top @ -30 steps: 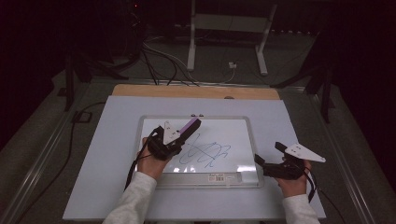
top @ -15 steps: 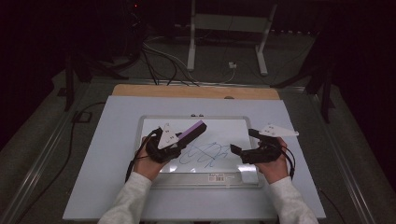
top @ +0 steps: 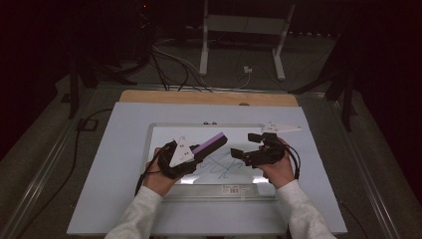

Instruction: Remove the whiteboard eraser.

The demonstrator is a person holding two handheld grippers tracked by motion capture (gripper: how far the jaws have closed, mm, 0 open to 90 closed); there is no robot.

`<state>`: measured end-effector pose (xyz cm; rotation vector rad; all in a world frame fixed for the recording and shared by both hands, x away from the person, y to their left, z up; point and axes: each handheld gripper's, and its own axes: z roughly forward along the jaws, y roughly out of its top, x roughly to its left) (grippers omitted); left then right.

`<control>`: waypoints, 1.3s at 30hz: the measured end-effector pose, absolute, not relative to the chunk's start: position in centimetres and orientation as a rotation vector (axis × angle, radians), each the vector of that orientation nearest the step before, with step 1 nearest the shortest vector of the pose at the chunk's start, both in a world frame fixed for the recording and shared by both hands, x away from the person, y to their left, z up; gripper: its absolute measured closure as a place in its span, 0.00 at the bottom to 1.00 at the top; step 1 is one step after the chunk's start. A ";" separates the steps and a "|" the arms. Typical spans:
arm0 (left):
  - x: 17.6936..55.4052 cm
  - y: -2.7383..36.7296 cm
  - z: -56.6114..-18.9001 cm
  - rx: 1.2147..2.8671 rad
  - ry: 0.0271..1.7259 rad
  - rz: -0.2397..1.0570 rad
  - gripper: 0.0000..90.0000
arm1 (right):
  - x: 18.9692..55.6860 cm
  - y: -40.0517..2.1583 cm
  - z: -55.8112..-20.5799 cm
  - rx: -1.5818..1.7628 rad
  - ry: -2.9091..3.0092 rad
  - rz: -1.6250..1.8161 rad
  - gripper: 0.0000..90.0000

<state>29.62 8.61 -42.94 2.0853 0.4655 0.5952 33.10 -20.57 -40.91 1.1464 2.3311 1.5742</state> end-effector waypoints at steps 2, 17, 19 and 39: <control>29.3 8.4 -42.8 2.078 0.432 0.604 0.72 | 33.2 -20.5 -40.9 1.151 2.339 1.584 0.00; 27.8 7.4 -42.7 2.046 0.240 0.599 0.71 | 34.2 -20.0 -41.5 1.260 2.477 1.714 0.06; 27.6 7.4 -42.6 2.033 0.217 0.598 0.71 | 34.4 -20.1 -41.7 1.290 2.501 1.744 0.07; 28.3 7.4 -43.1 2.052 0.203 0.477 0.67 | 34.3 -20.4 -41.2 1.266 2.665 1.777 0.37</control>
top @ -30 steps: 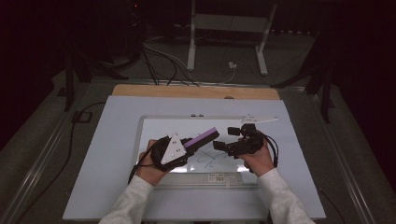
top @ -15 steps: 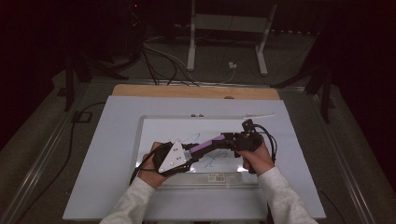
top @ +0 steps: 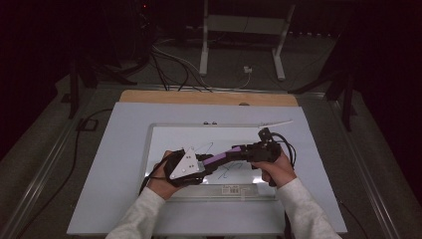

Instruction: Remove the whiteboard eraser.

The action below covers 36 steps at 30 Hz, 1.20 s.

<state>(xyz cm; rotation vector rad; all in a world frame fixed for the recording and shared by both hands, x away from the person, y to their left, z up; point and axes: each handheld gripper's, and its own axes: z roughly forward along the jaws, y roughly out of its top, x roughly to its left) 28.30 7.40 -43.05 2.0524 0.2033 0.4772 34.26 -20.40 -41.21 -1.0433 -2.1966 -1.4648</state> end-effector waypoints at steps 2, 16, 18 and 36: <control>28.5 7.4 -43.2 2.061 0.221 0.455 0.66 | 34.1 -20.3 -41.1 -1.041 -2.216 -1.468 0.37; 30.7 8.1 -44.6 2.084 0.455 0.310 0.47 | 32.7 -19.4 -41.0 -0.988 -2.473 -1.633 0.40; 30.9 8.5 -44.9 2.079 0.495 0.302 0.43 | 32.7 -19.3 -41.3 -1.012 -2.507 -1.658 0.40; 31.1 10.7 -45.0 1.960 0.688 0.333 0.20 | 33.7 -17.6 -44.3 -1.199 -2.813 -1.610 0.40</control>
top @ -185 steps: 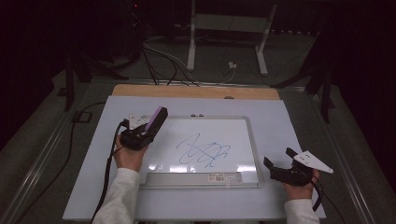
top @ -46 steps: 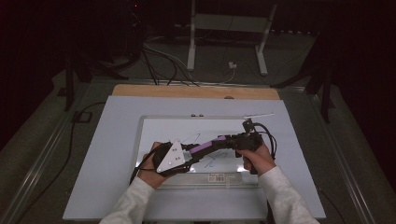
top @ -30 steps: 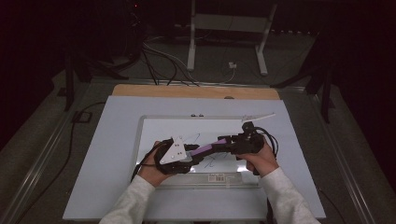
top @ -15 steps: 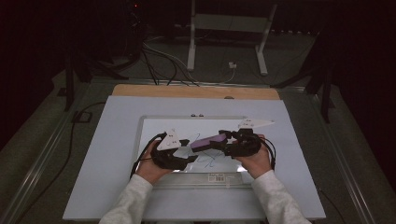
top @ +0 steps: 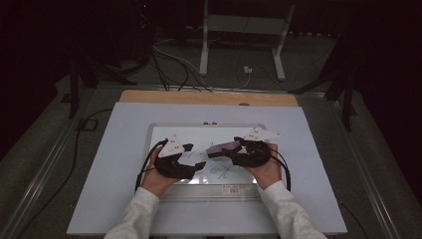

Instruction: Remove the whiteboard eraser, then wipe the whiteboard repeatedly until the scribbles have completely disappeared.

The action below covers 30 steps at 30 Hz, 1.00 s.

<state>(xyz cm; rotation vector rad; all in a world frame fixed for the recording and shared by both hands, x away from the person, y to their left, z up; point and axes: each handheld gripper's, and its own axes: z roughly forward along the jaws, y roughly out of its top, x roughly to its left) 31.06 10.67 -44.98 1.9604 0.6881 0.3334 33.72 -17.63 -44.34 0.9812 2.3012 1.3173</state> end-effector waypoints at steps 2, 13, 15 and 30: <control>31.0 11.0 -45.1 1.943 0.728 0.341 0.16 | 33.9 -17.5 -44.6 0.977 2.302 1.300 0.40; 31.0 13.4 -45.7 1.867 0.851 0.343 0.01 | 34.3 -16.8 -46.2 0.934 2.288 1.192 0.40; 30.9 13.8 -45.8 1.859 0.863 0.344 0.01 | 34.1 -16.8 -46.5 0.934 2.302 1.175 0.40; 29.3 16.7 -46.4 1.818 0.935 0.355 0.01 | 32.0 -18.7 -49.3 1.032 2.459 0.965 0.43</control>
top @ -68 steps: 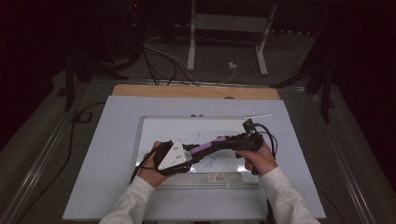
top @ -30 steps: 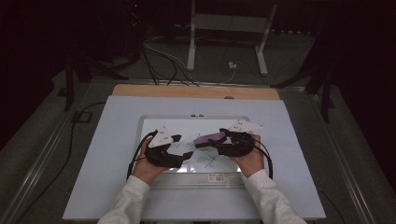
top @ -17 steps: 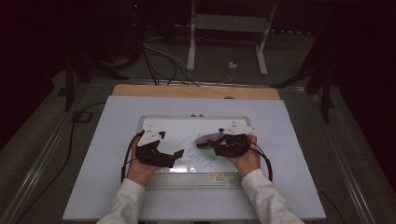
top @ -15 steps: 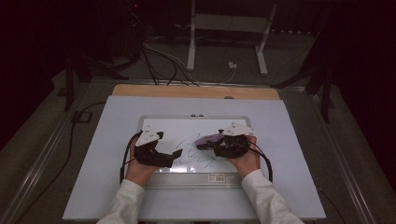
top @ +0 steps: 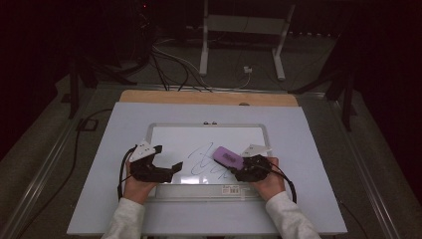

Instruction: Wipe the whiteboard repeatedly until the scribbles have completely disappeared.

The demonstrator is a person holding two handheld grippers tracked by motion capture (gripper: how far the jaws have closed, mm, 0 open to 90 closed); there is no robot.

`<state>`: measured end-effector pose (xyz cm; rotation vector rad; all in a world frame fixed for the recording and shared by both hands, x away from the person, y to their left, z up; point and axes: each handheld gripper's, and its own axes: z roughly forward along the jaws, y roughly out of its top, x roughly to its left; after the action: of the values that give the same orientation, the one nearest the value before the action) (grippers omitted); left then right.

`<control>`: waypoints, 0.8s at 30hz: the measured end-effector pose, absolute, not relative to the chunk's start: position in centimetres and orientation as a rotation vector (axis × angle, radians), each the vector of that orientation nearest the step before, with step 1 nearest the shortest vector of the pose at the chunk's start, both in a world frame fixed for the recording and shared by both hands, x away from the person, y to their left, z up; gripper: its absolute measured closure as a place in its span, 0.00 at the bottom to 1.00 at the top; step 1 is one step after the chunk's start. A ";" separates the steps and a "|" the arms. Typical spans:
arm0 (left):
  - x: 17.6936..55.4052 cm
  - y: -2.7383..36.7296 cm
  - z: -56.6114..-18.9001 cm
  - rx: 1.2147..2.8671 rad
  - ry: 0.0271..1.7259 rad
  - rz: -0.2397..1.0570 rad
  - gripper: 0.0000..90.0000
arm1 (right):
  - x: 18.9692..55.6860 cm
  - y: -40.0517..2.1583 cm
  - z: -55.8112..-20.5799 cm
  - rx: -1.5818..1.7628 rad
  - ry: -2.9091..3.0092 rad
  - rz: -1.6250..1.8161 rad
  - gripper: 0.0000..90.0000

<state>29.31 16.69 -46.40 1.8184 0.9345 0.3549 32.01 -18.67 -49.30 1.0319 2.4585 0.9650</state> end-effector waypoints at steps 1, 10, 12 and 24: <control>29.2 16.8 -46.4 1.813 0.936 0.353 0.01 | 32.0 -18.7 -49.7 1.047 2.487 0.951 0.43; 28.3 18.0 -46.7 1.798 0.960 0.371 0.01 | 33.1 -17.8 -49.2 1.066 2.466 0.912 0.27; 28.2 18.2 -46.9 1.799 0.963 0.373 0.01 | 33.5 -17.5 -49.3 1.076 2.488 0.928 0.35; 28.0 18.3 -47.2 1.806 0.971 0.385 0.01 | 34.1 -15.8 -49.7 1.090 2.503 0.865 0.46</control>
<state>27.95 18.33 -47.17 1.8057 0.9705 0.3852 34.07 -15.83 -49.67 1.0898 2.5028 0.8651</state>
